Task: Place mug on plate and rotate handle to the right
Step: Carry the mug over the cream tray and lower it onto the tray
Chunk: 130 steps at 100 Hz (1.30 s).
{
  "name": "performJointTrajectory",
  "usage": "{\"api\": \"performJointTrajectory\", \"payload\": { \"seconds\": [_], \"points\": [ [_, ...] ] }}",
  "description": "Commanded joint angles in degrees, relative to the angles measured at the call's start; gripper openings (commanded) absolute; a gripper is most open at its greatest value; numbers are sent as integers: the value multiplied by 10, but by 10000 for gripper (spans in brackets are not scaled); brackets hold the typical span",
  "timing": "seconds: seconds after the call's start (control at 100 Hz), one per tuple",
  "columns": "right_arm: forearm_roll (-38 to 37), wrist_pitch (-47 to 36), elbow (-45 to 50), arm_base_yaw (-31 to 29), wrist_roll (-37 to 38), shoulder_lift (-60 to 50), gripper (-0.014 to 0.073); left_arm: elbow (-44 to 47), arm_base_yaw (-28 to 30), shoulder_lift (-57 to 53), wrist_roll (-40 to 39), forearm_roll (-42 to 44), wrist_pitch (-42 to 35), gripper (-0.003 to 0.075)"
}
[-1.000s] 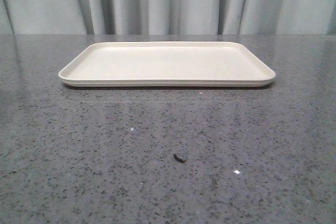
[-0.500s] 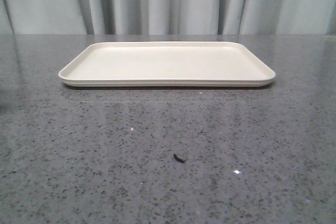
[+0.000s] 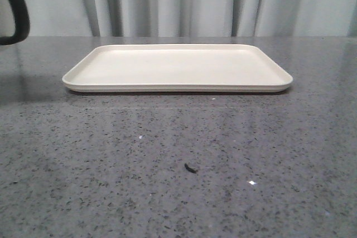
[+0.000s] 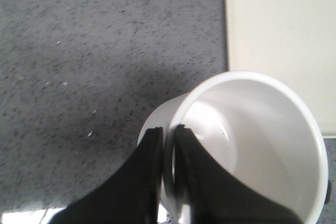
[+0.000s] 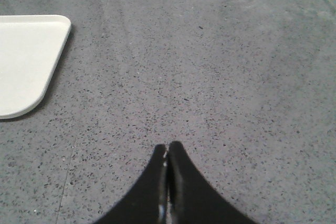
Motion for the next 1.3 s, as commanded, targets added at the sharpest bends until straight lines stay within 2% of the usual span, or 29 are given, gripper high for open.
{"api": "performJointTrajectory", "payload": {
  "seconds": [0.0,0.23,0.49,0.7,1.01,1.11,1.23,1.29],
  "points": [
    [-1,-48,-20,0,-1,9,-61,-46,-38,14,7,-30,-24,-19],
    [-1,-48,-20,0,-1,9,-61,-152,-158,122,3,-18,-37,-19],
    [-1,-48,-20,0,-1,9,-61,-302,-243,259,4,-2,-14,-19],
    [-1,-48,-20,0,-1,9,-61,-380,-274,334,4,12,1,-19],
    [-1,-43,-20,0,-1,9,-61,-382,-274,348,7,24,-4,-10],
    [-1,-38,-20,0,-1,9,-61,-382,-274,348,8,24,-4,97],
    [-2,-40,-20,0,-1,9,-61,-382,-274,348,8,24,-6,328],
    [-1,-44,-20,0,-1,9,-61,-382,-274,348,8,24,-4,397]
  ]
}}
